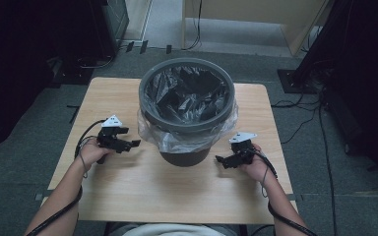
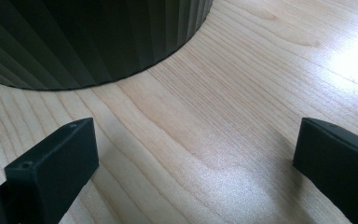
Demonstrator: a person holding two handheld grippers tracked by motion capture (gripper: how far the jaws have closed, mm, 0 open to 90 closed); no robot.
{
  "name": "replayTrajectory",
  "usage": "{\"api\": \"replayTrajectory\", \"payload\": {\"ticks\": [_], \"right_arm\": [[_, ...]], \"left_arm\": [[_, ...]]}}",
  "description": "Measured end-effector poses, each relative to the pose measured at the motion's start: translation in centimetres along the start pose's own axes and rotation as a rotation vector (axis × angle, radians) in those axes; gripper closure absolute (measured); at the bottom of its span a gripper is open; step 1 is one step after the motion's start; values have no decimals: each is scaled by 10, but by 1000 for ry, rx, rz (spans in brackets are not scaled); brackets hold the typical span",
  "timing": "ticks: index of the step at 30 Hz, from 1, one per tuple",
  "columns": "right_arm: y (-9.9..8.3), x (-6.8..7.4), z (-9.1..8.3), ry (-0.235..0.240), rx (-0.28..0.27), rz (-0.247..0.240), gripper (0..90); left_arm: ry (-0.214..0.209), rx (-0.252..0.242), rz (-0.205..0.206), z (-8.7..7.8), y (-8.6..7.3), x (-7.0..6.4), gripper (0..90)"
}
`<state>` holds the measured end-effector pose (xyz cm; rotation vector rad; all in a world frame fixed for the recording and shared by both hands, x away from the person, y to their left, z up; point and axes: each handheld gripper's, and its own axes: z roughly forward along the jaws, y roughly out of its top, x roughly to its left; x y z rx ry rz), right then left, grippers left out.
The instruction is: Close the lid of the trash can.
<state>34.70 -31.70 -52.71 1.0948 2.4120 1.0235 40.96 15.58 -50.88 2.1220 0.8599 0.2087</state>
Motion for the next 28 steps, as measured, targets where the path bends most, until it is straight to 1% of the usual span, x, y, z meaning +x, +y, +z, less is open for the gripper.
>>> {"api": "replayTrajectory", "payload": {"ticks": [2, 3, 4, 6, 7, 9, 14, 15, 17, 19, 21, 28], "right_arm": [[0, 0, 0, 0, 0, 0, 0], [0, 0, 0, 0, 0, 0, 0], [0, 0, 0, 0, 0, 0, 0], [0, 0, 0, 0, 0, 0, 0], [0, 0, 0, 0, 0, 0, 0], [0, 0, 0, 0, 0, 0, 0], [0, 0, 0, 1, 0, 1, 0], [0, 0, 0, 1, 0, 1, 0], [0, 0, 0, 2, 1, 0, 0], [0, 0, 0, 3, 0, 0, 0], [1, 0, 1, 3, 0, -1, 0], [1, 0, 1, 4, 0, -3, 0]], "left_arm": [[6, 6, 6, 2, -2, 1, 154], [5, 0, 6, 2, -3, 3, 154], [10, -3, 2, 3, -4, 4, 153], [16, 6, -7, 4, -5, 5, 154], [20, 13, 0, 6, -6, 6, 154], [24, 6, 14, 6, -7, 6, 153], [43, 2, 11, 9, -5, 8, 153], [54, 2, 10, 10, -5, 8, 153], [92, 1, 3, 12, -4, 8, 153], [123, 8, 4, 13, -3, 6, 153], [145, 18, 24, 14, -2, 3, 152], [159, 23, 35, 15, -2, 1, 152]]}}
